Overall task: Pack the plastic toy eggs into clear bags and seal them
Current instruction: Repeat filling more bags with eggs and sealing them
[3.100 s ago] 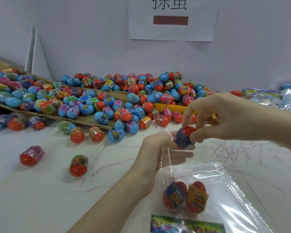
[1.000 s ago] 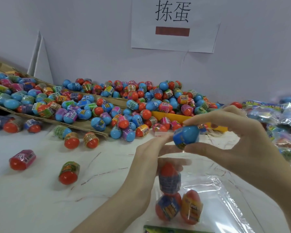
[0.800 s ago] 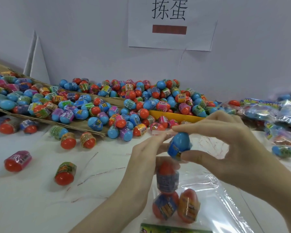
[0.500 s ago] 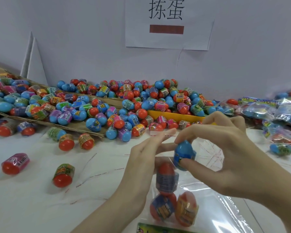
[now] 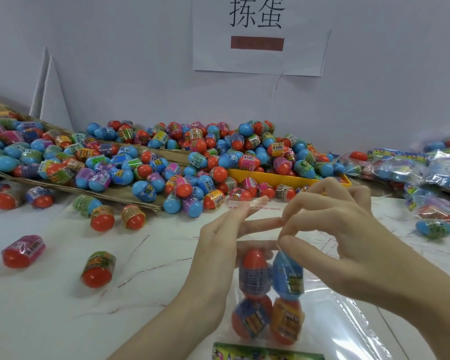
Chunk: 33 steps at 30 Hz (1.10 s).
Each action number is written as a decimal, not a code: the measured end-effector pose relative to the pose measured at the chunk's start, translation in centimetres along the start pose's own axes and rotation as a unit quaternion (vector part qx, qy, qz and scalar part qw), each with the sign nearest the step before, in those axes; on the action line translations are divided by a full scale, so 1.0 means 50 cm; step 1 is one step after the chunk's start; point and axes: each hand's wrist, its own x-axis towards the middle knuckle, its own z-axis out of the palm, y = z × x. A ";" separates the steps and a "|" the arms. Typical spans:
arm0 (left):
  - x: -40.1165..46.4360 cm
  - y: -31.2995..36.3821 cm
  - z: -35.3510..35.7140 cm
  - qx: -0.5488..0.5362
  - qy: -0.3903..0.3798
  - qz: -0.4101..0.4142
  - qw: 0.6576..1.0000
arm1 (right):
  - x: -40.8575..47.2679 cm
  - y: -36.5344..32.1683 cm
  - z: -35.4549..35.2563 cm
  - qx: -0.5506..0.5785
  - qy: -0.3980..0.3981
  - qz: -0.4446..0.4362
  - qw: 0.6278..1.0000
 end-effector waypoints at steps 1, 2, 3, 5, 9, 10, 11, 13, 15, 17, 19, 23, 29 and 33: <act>-0.001 -0.001 -0.001 0.001 -0.001 0.003 1.000 | 0.000 0.000 0.000 0.010 -0.001 -0.002 1.000; -0.002 -0.002 -0.002 0.001 -0.001 0.004 1.000 | 0.000 0.001 0.001 0.021 0.001 -0.004 1.000; -0.003 -0.002 -0.002 -0.001 -0.005 0.006 1.000 | 0.000 0.000 0.003 0.033 0.014 -0.007 0.999; -0.001 -0.002 -0.005 -0.008 -0.015 0.011 1.000 | 0.005 0.002 0.007 0.080 0.089 0.009 0.993; 0.001 0.000 -0.007 -0.007 -0.022 0.015 1.000 | 0.020 0.009 0.004 0.292 0.137 0.180 0.929; 0.002 -0.001 -0.006 -0.009 -0.021 0.017 1.000 | 0.022 0.014 0.004 0.348 0.095 0.224 0.905; 0.002 -0.001 -0.006 -0.013 -0.018 0.018 1.000 | 0.022 0.018 0.005 0.383 0.065 0.245 0.888; 0.005 -0.002 -0.007 -0.016 -0.014 0.021 1.000 | 0.022 0.019 0.003 0.410 0.056 0.249 0.876; 0.009 -0.004 -0.008 -0.012 -0.008 0.034 0.999 | 0.022 0.020 -0.001 0.421 0.070 0.238 0.873; 0.011 -0.005 -0.009 0.001 0.008 0.056 0.998 | 0.020 0.025 0.001 0.424 0.078 0.234 0.871; 0.011 -0.006 -0.010 0.008 0.017 0.073 0.997 | 0.018 0.024 0.007 0.369 0.126 0.220 0.894; 0.009 -0.005 -0.010 0.001 -0.006 0.082 0.997 | 0.017 0.005 0.020 0.015 0.321 0.011 0.947; 0.004 -0.010 -0.008 -0.017 -0.010 0.095 0.995 | 0.024 -0.019 0.053 -0.130 0.273 -0.080 0.950; 0.001 -0.010 -0.008 0.039 -0.005 0.138 0.990 | 0.025 -0.021 0.053 -0.172 0.268 -0.112 0.941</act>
